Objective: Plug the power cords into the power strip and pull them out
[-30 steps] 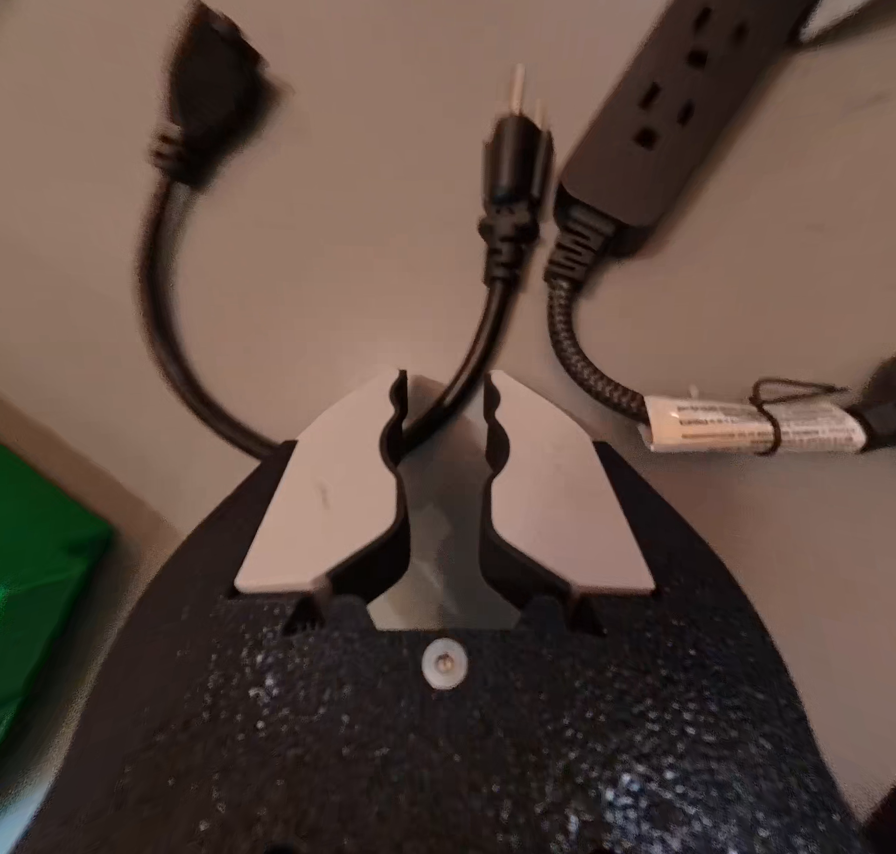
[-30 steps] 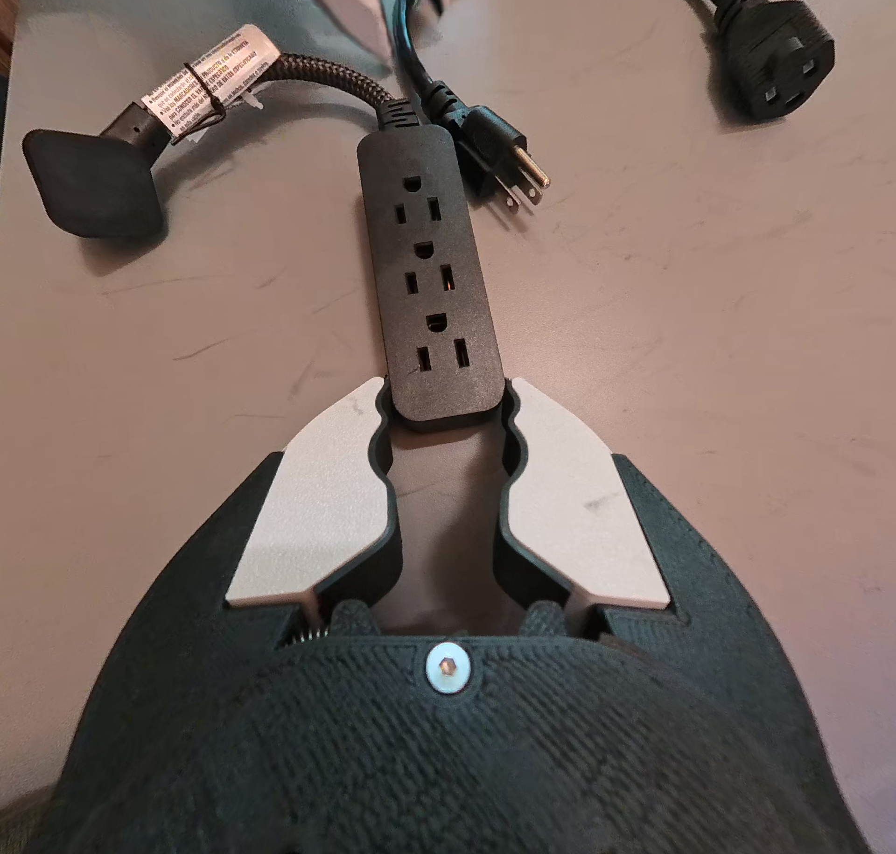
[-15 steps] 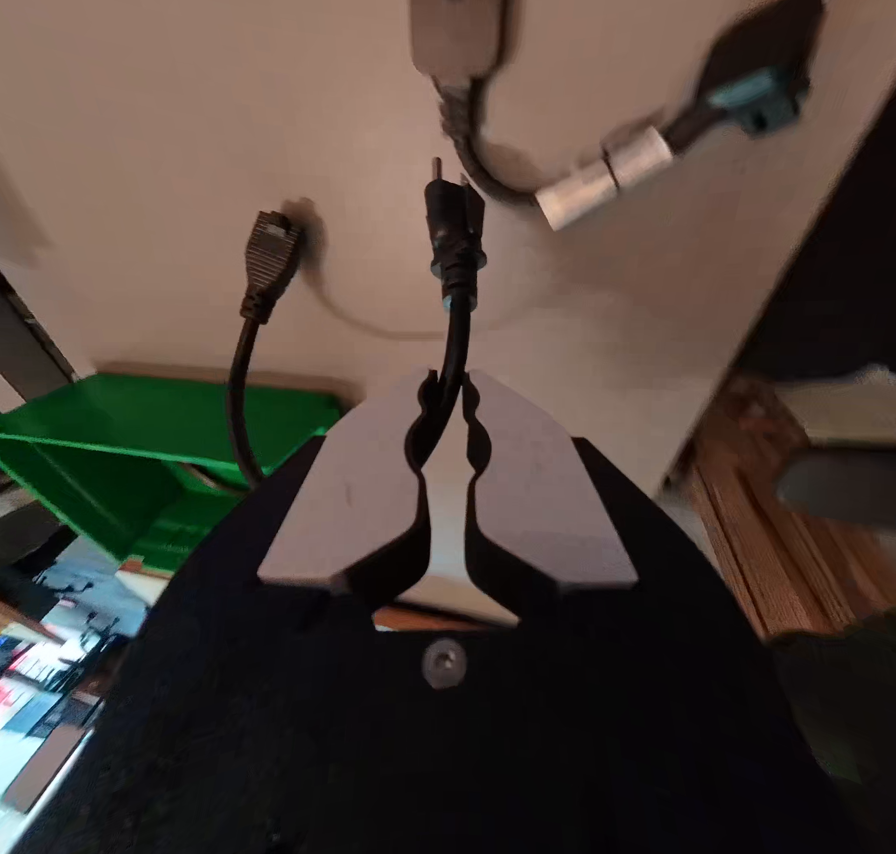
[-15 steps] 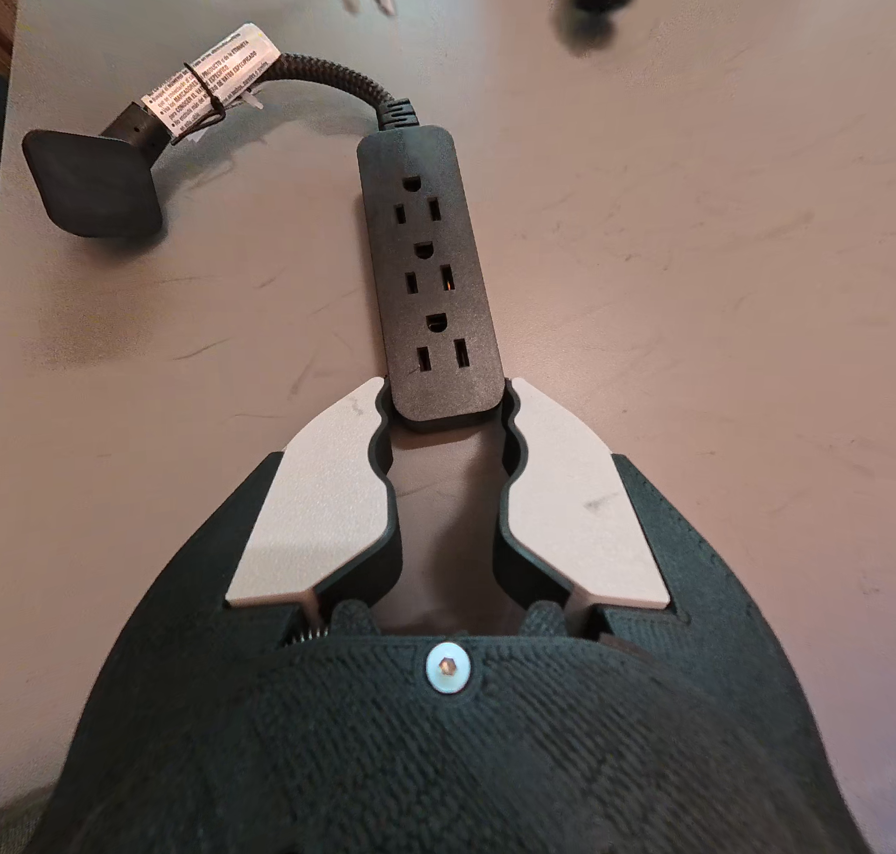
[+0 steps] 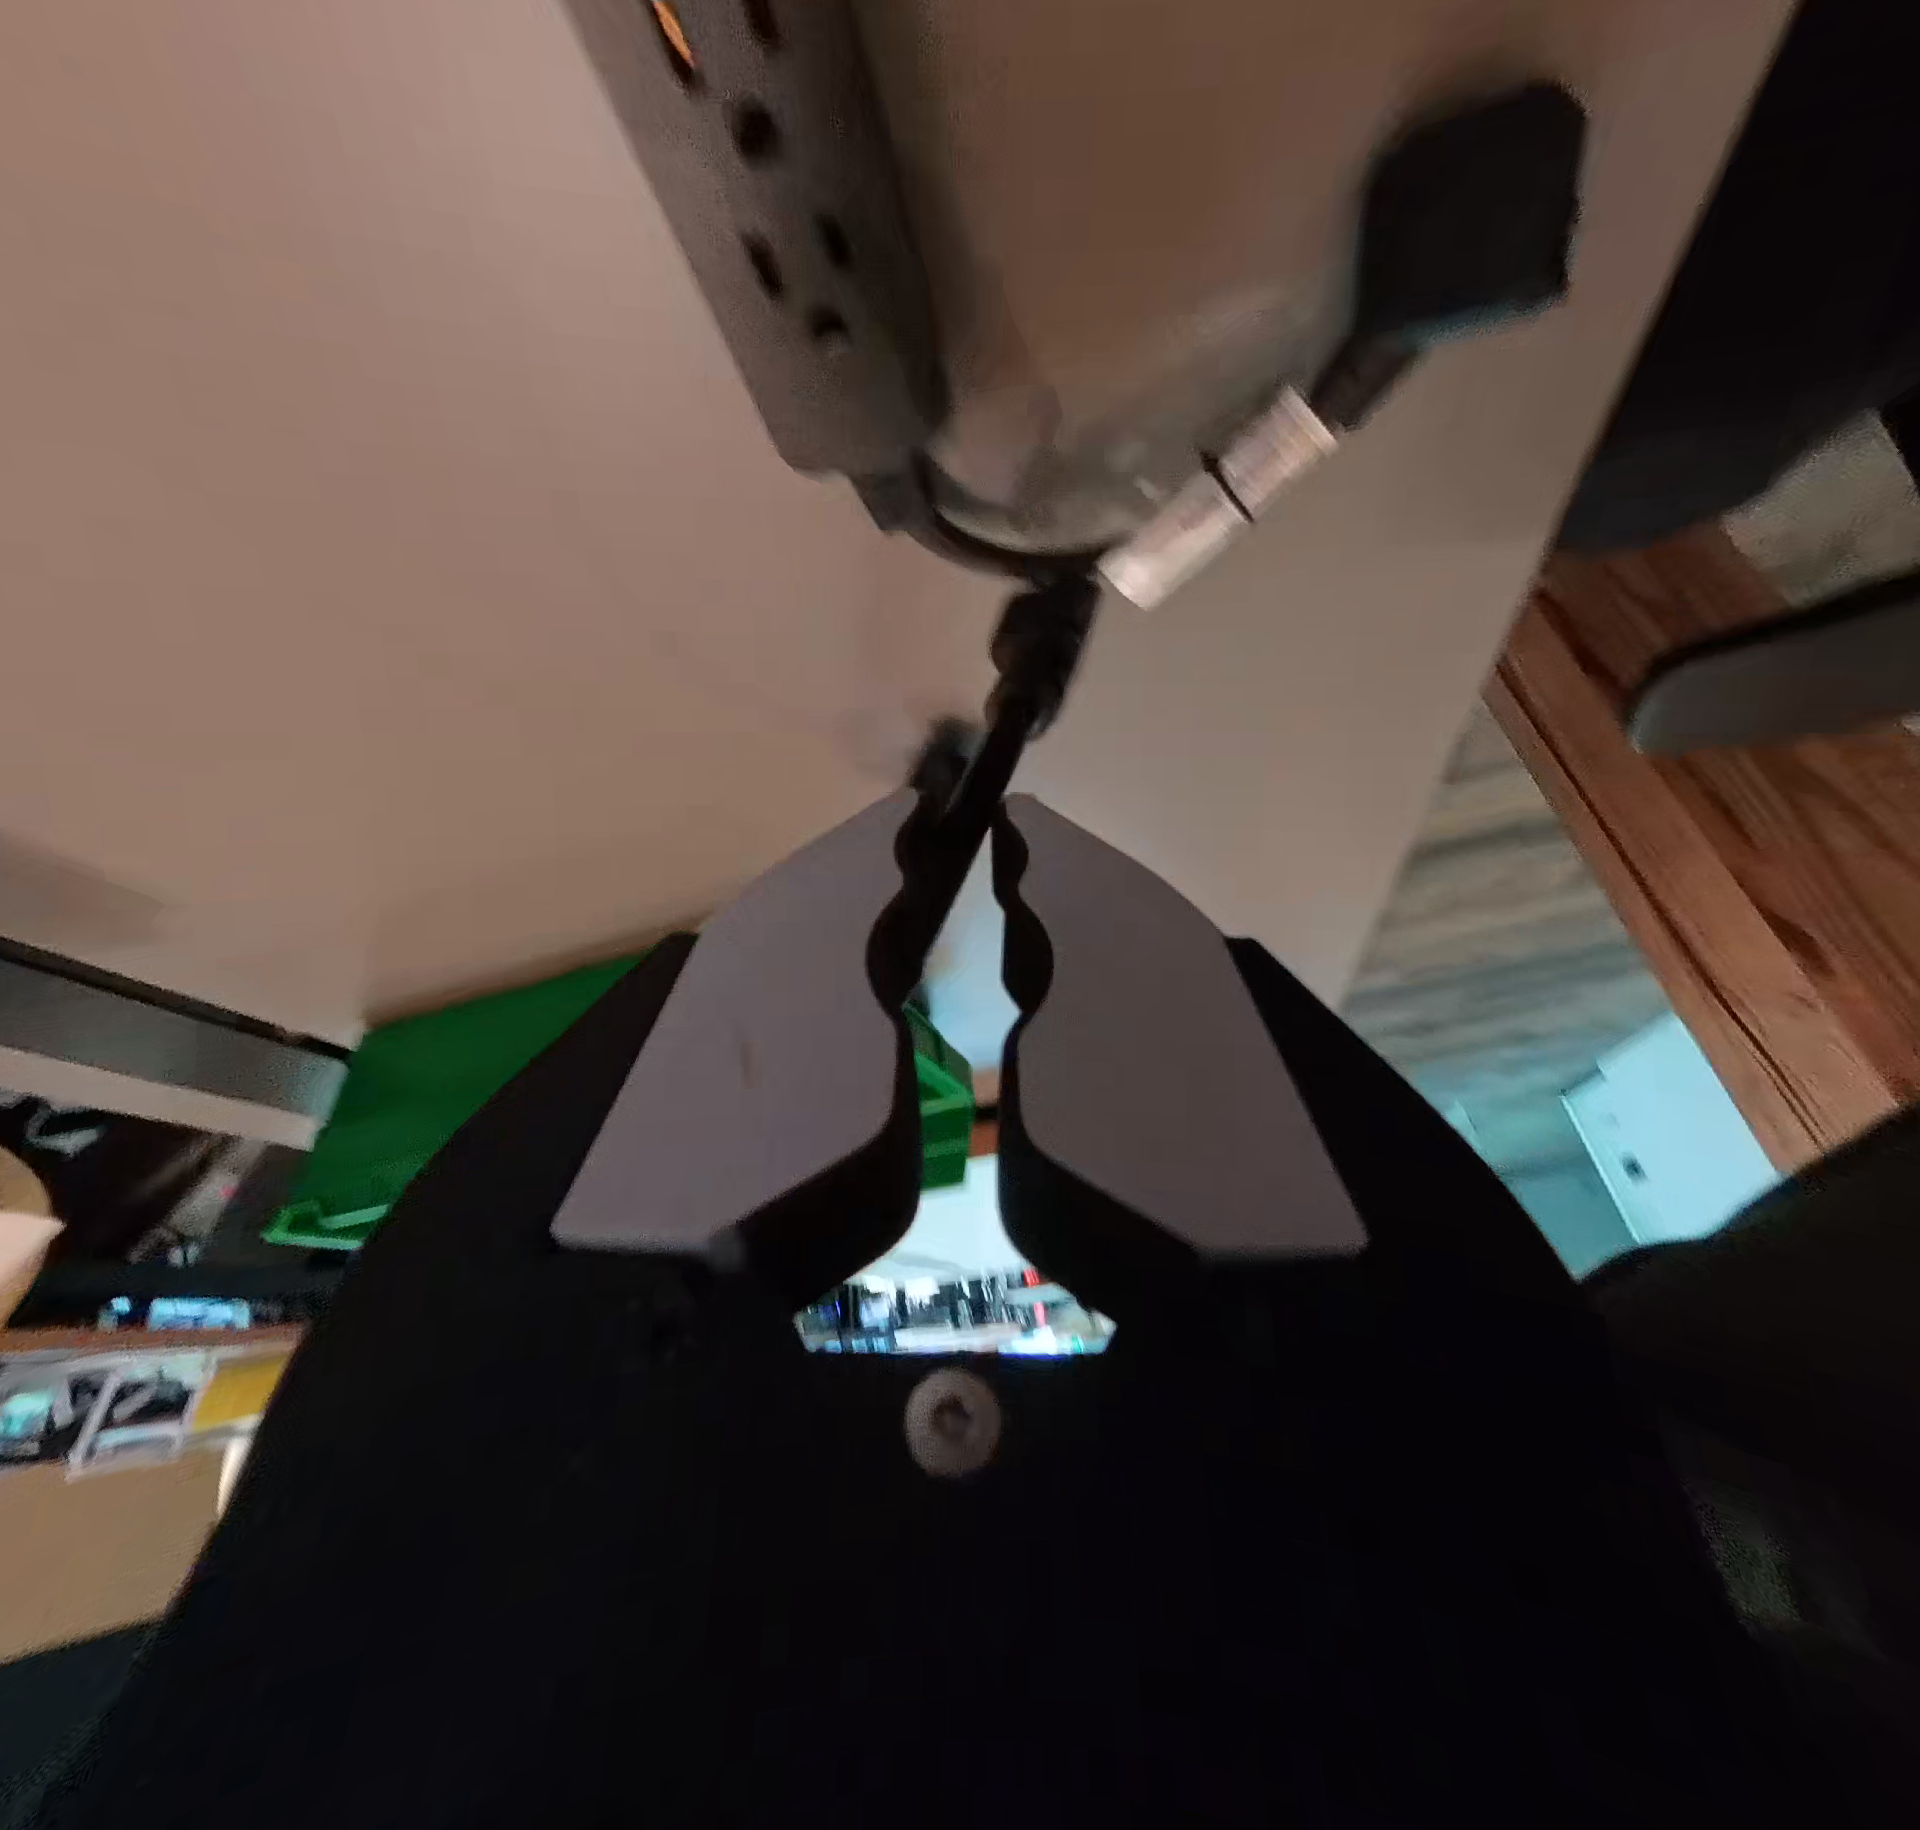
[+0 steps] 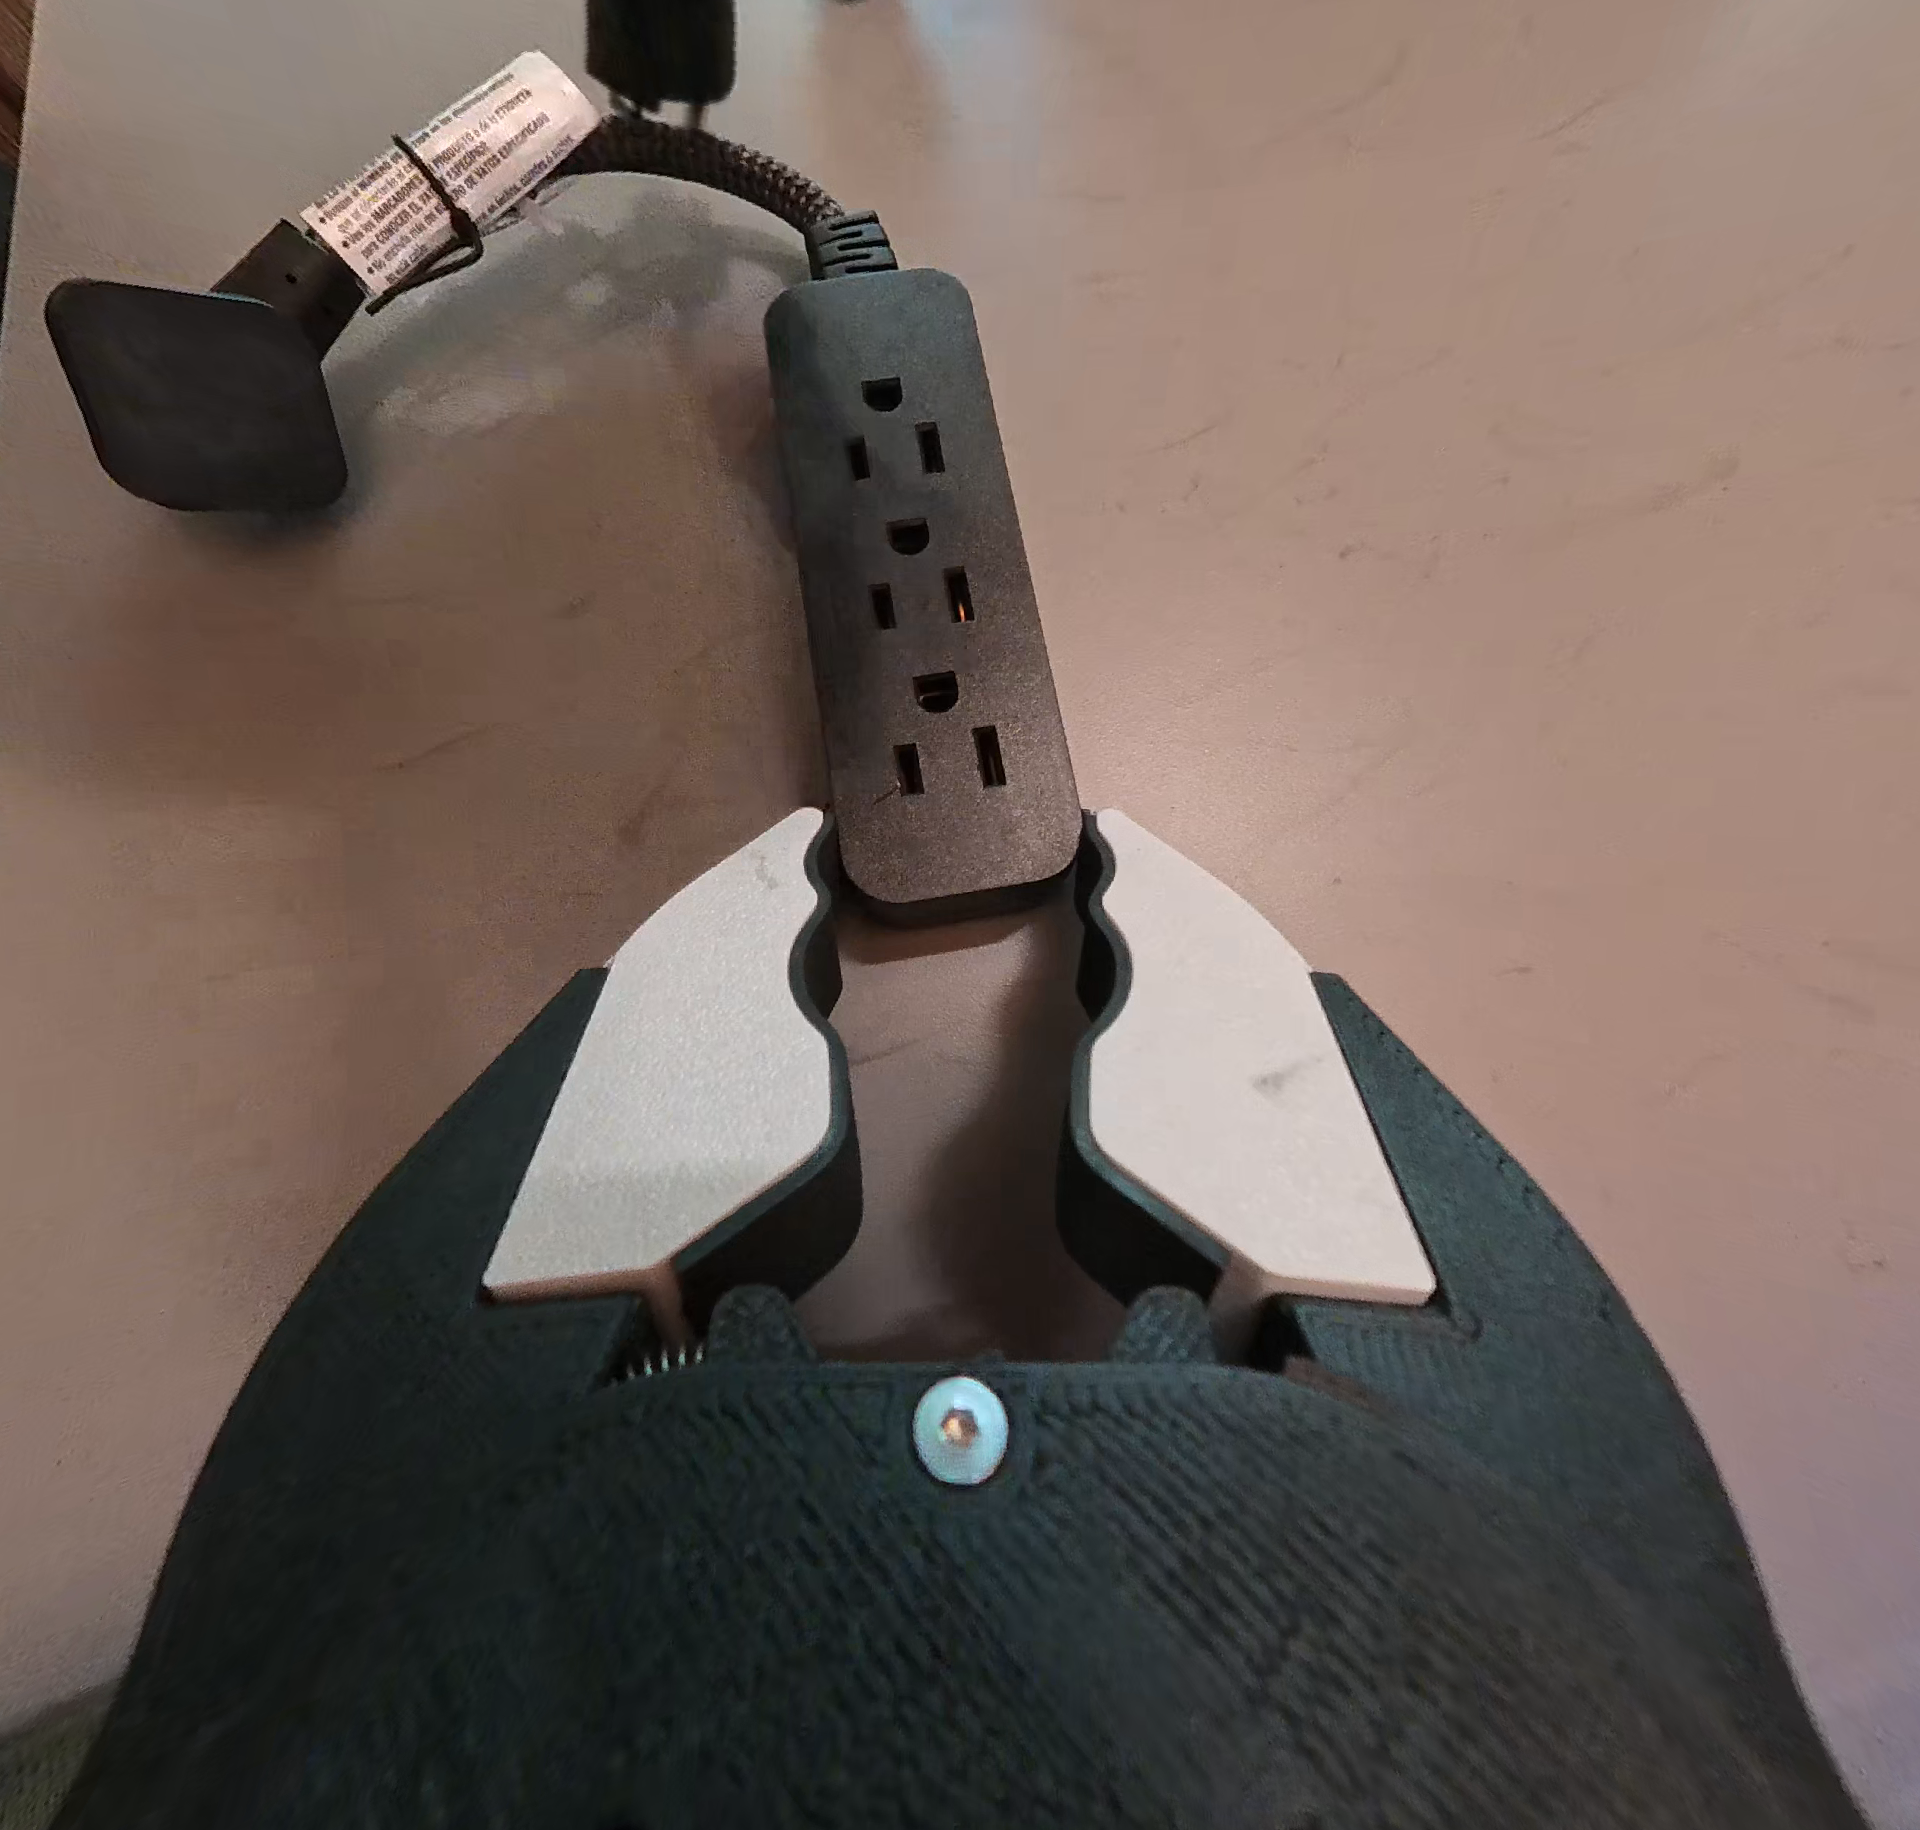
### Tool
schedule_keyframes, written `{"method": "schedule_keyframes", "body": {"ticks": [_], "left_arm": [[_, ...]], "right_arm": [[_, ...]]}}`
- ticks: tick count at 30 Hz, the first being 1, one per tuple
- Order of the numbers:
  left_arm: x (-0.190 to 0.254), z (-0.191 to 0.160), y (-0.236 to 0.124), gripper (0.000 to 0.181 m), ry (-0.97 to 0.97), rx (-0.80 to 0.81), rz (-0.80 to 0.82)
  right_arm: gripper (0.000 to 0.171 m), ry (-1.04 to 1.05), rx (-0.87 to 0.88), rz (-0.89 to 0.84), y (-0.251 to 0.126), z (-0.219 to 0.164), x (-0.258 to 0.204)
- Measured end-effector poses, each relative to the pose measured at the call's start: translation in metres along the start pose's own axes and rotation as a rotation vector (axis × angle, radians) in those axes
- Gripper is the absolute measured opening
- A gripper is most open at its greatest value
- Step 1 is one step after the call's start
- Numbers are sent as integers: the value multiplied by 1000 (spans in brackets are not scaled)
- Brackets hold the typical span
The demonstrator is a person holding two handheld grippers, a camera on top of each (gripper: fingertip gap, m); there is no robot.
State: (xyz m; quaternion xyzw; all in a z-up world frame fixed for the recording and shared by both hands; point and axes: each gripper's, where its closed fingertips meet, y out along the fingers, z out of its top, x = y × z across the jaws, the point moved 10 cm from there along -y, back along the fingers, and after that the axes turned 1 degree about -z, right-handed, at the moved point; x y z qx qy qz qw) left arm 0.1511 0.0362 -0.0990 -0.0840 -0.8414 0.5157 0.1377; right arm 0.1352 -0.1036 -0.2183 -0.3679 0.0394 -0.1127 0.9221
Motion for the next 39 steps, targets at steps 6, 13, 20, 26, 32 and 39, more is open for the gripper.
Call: {"method": "schedule_keyframes", "body": {"ticks": [6, 13, 20, 26, 32, 39], "left_arm": [[-32, 4, 22, 0, -51, 312, 82], [-42, -20, 41, 10, -446, 584, 19], [-58, -16, 59, 30, -682, 415, -259], [-70, 9, 76, 30, -656, 328, -413], [-74, 1, 84, 15, -620, 414, -546], [-58, -19, 84, 8, -596, 556, -285]], "right_arm": [[43, 1, 0, 0, 0, 0, 0], [43, -1, 1, 1, 0, 0, 0], [43, -2, 1, 3, 0, 0, 1], [43, -3, 1, 3, 0, 0, 1], [43, -3, 1, 3, 0, 0, 1], [43, -3, 1, 3, 0, 0, 1]]}}
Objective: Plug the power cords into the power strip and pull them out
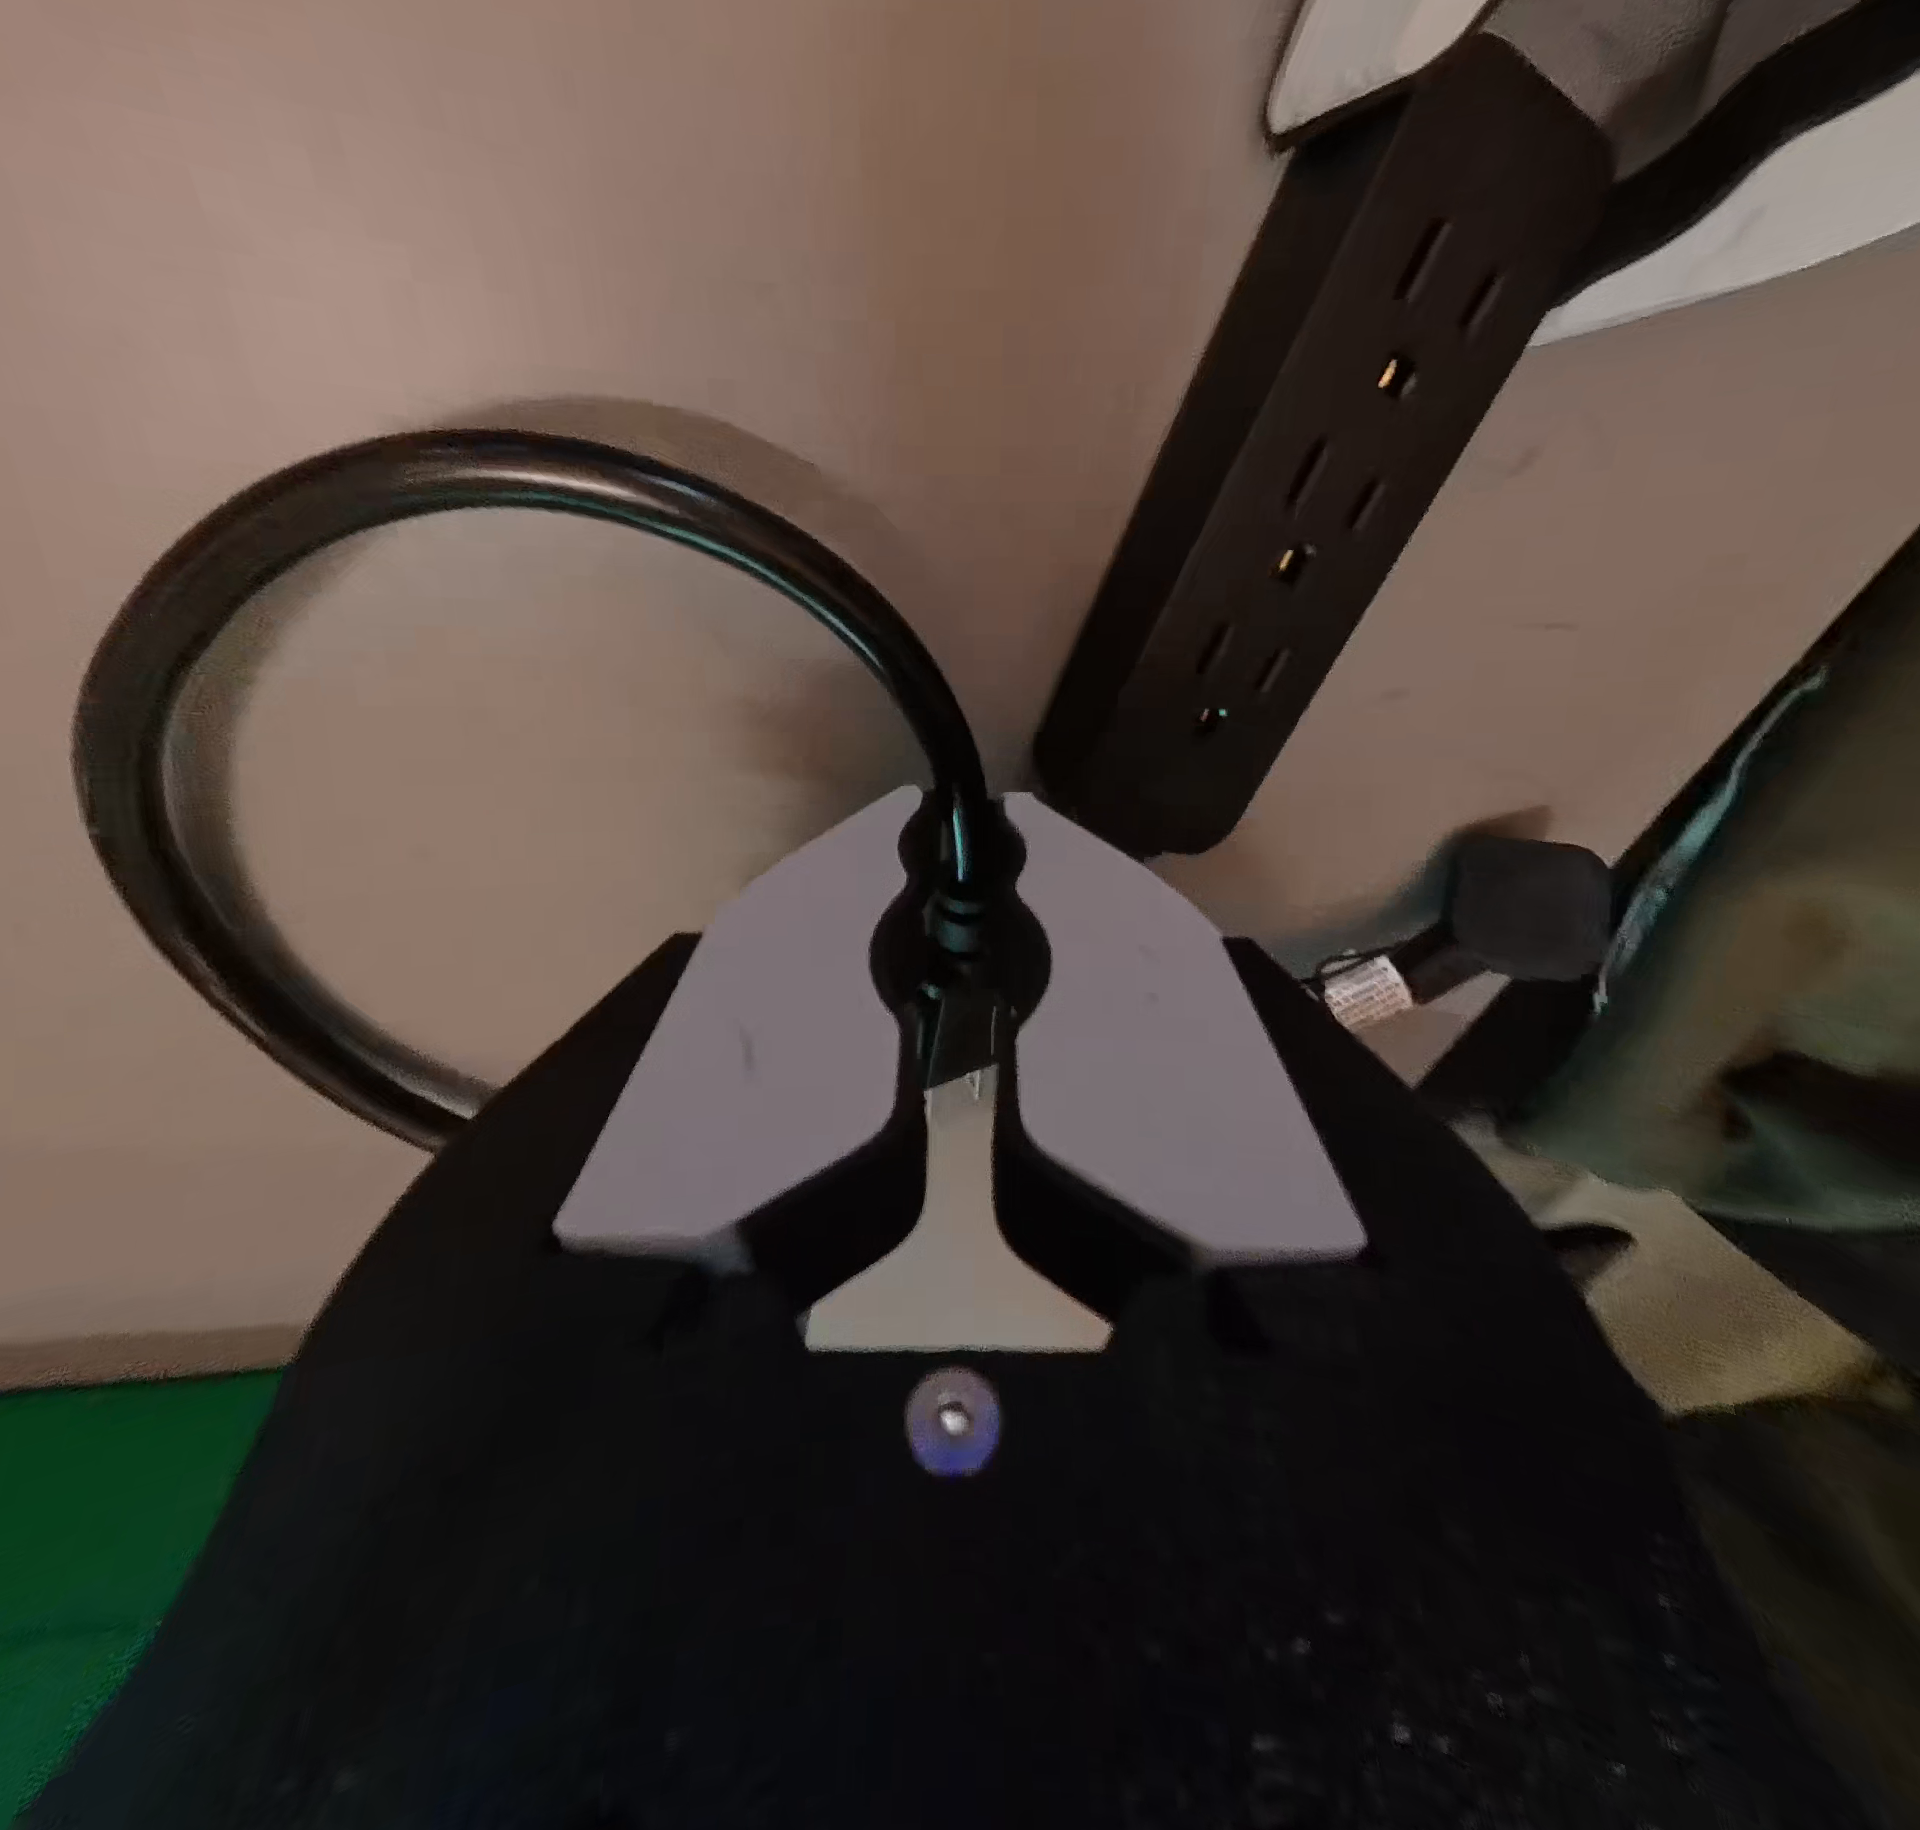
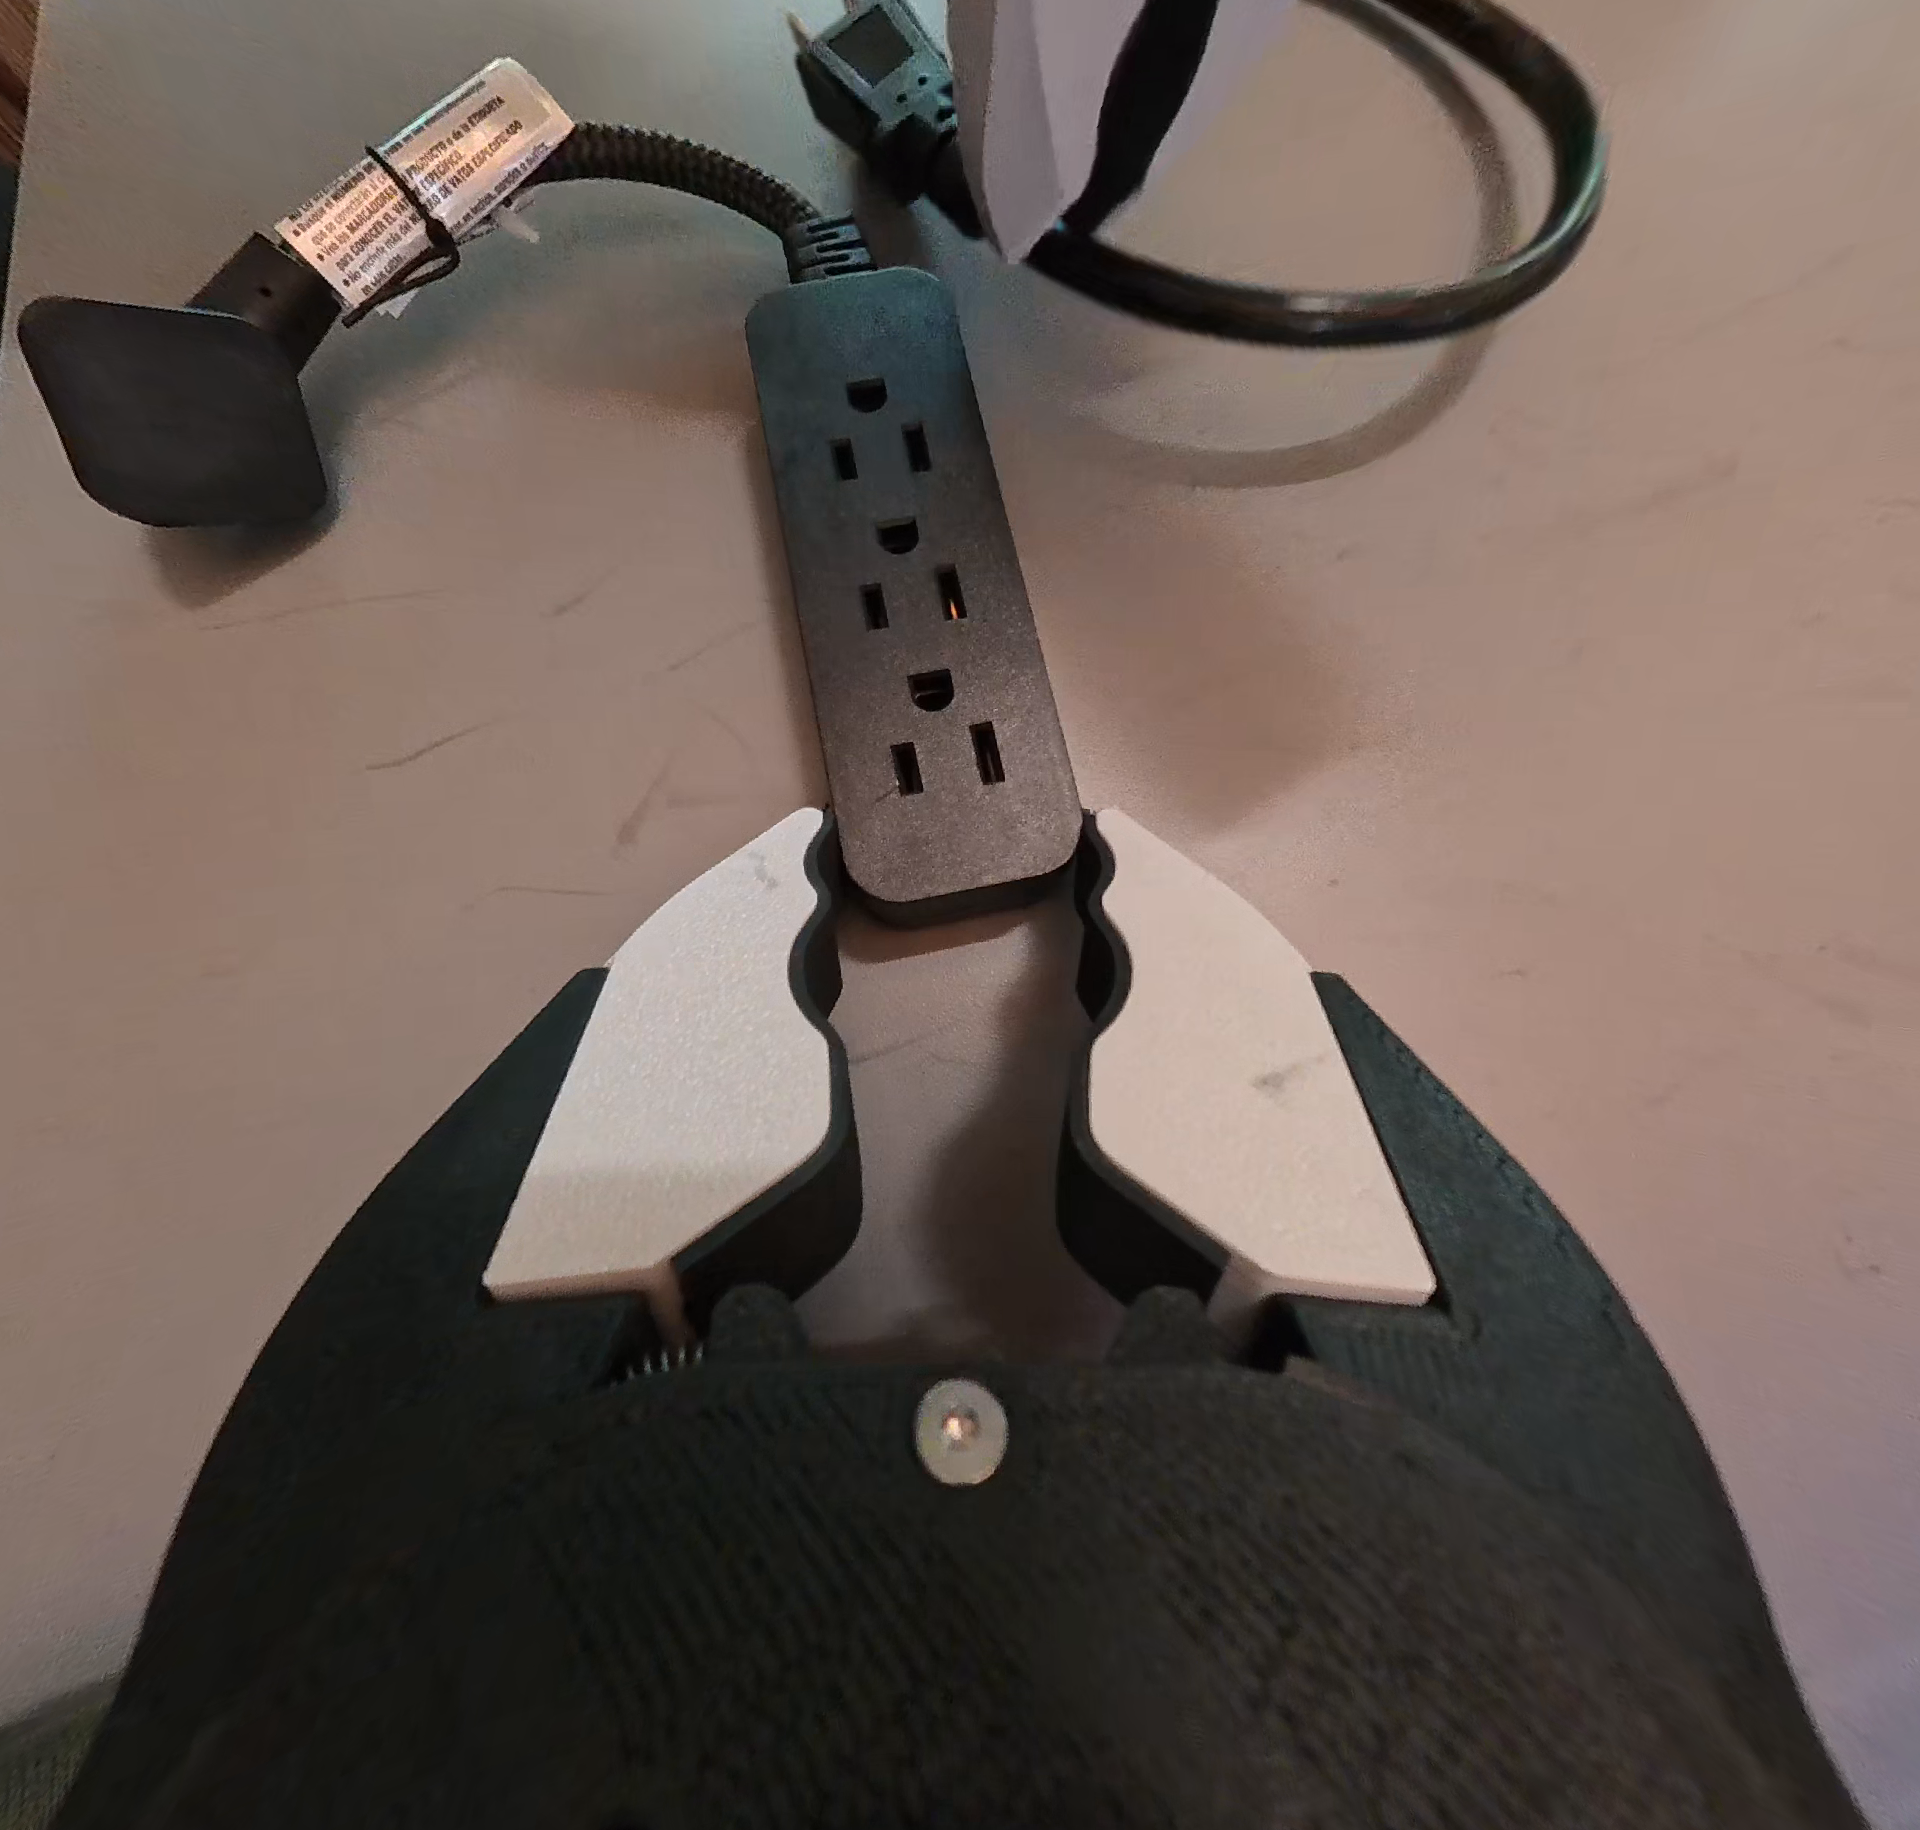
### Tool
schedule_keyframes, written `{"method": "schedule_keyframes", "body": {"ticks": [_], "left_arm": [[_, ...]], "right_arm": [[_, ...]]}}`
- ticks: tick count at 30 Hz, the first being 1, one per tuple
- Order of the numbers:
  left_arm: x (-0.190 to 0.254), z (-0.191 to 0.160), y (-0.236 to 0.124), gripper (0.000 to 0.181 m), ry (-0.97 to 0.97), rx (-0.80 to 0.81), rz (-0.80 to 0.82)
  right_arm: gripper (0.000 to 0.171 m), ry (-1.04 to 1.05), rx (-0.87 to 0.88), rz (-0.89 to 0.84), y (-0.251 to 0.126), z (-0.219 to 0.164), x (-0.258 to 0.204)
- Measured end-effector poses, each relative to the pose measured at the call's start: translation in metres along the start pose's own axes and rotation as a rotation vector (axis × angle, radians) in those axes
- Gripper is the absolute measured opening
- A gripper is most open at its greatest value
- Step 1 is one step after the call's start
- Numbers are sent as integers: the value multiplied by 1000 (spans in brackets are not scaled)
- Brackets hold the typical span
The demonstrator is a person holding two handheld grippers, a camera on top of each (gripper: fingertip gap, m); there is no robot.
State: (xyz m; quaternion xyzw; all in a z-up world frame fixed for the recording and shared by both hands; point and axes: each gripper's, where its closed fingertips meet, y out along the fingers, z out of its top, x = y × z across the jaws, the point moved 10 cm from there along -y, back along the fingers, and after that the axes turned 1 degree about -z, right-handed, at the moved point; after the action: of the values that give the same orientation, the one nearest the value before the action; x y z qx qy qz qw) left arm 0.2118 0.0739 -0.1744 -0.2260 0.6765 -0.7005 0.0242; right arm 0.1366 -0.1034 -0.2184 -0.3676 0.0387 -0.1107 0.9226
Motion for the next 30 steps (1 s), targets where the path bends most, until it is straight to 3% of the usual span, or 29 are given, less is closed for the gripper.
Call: {"method": "schedule_keyframes", "body": {"ticks": [7, 14, 20, 30], "left_arm": [[22, -43, -42, 8, 38, 620, 123], [56, -69, -41, 8, 202, 1141, 31], [62, -65, -19, 8, 479, 1230, 27], [45, -58, -11, 8, 625, 1194, -127]], "right_arm": [[43, 0, 0, 0, 0, 0, 0], [43, 0, 0, 0, 0, 0, 0], [43, 0, 0, 0, 0, 0, 0], [43, -1, 0, 1, 0, 0, 0]]}}
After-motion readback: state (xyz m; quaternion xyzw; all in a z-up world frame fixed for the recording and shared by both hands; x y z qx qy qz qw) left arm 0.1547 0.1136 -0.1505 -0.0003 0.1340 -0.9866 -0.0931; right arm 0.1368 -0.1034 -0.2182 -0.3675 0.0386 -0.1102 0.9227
